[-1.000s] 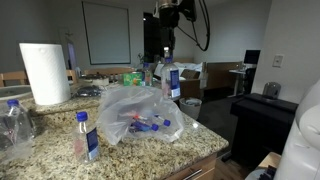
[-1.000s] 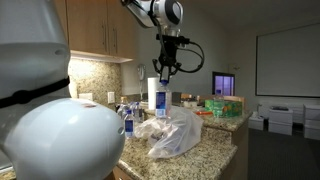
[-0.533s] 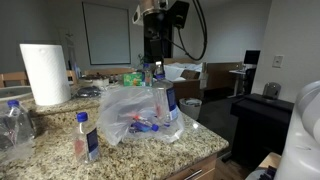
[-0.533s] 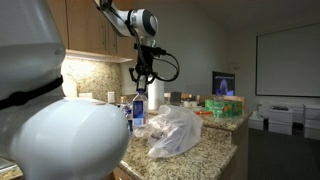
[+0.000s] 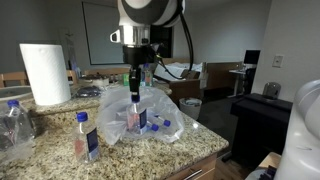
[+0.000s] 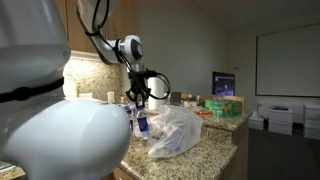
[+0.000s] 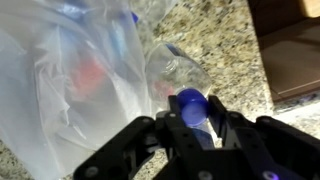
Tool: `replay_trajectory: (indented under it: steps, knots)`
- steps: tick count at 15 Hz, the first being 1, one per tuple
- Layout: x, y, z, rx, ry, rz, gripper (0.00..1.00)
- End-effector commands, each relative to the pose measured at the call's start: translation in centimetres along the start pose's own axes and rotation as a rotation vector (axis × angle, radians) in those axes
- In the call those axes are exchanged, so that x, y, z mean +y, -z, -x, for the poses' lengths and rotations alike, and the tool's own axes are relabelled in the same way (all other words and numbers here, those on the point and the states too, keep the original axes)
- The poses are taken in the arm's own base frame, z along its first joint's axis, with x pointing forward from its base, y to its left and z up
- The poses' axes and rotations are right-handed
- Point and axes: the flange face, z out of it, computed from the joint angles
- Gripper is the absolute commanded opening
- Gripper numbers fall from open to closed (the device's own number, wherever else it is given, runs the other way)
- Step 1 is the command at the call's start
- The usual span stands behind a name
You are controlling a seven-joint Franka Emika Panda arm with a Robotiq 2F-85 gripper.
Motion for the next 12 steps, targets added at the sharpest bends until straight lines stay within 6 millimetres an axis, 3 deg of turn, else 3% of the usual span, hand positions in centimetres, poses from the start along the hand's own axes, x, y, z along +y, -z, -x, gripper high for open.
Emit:
replay_trajectory:
  steps: [1,6,12]
  knots:
    - [-0.1,-1.6,-0.6,0.084,0.071,0.170,0.11]
    - [0.0,-3.7,0.7,0.230,0.192,0.383,0.11]
    - [-2.0,-9.5,4.8,0.265,0.262,0.417,0.11]
